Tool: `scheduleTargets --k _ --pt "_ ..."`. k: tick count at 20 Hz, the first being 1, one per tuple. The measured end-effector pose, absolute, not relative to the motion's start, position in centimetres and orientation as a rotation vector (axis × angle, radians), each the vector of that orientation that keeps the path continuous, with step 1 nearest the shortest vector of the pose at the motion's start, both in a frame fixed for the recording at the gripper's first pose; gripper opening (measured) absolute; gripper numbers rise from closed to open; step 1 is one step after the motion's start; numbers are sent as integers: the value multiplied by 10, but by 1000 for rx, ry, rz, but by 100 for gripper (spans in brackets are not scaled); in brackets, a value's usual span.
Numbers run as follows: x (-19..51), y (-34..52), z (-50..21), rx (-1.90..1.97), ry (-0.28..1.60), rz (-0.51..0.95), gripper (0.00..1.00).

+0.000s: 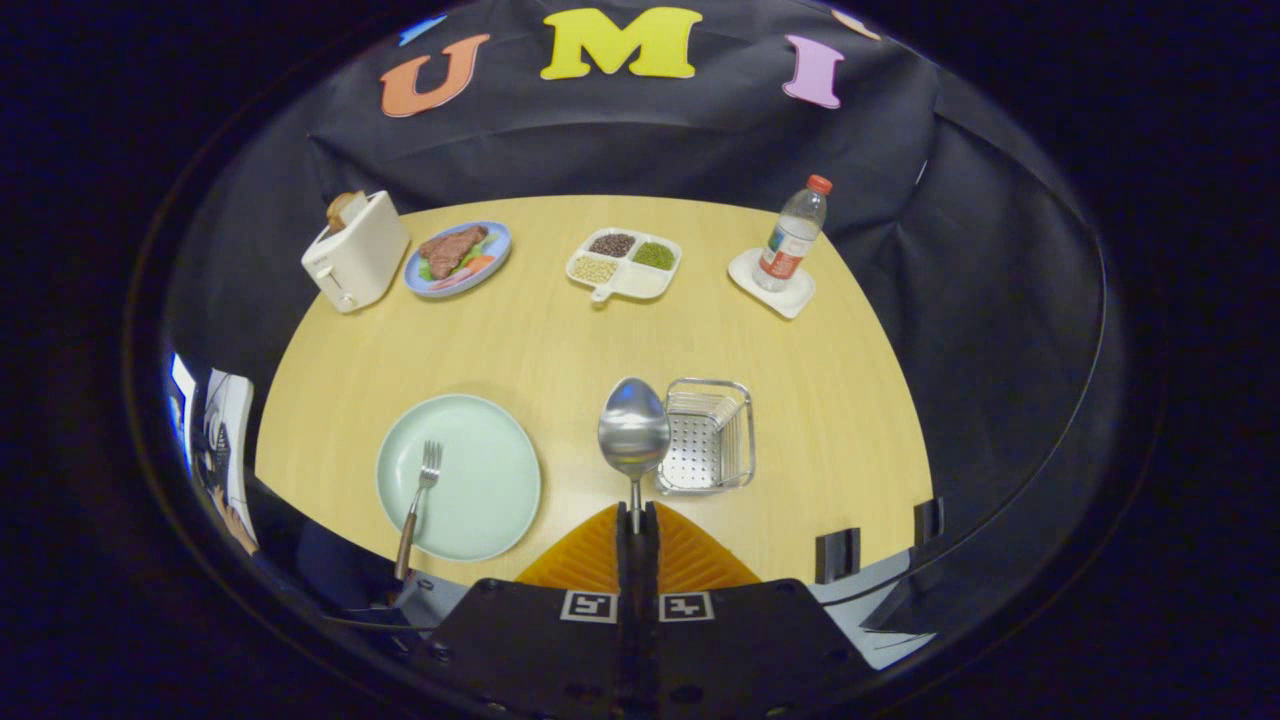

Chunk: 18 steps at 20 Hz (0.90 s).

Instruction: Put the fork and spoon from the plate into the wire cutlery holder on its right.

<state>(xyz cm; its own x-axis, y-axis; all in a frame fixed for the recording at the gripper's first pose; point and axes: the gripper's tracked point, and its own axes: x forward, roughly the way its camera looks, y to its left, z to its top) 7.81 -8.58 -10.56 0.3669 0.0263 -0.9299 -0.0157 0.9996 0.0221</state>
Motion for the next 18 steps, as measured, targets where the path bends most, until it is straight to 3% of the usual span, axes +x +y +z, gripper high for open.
scheduleTargets --k 11,18 --pt "94 -125 -143 -6 1430 45 0" --pt "106 -125 -160 16 1484 20 1"
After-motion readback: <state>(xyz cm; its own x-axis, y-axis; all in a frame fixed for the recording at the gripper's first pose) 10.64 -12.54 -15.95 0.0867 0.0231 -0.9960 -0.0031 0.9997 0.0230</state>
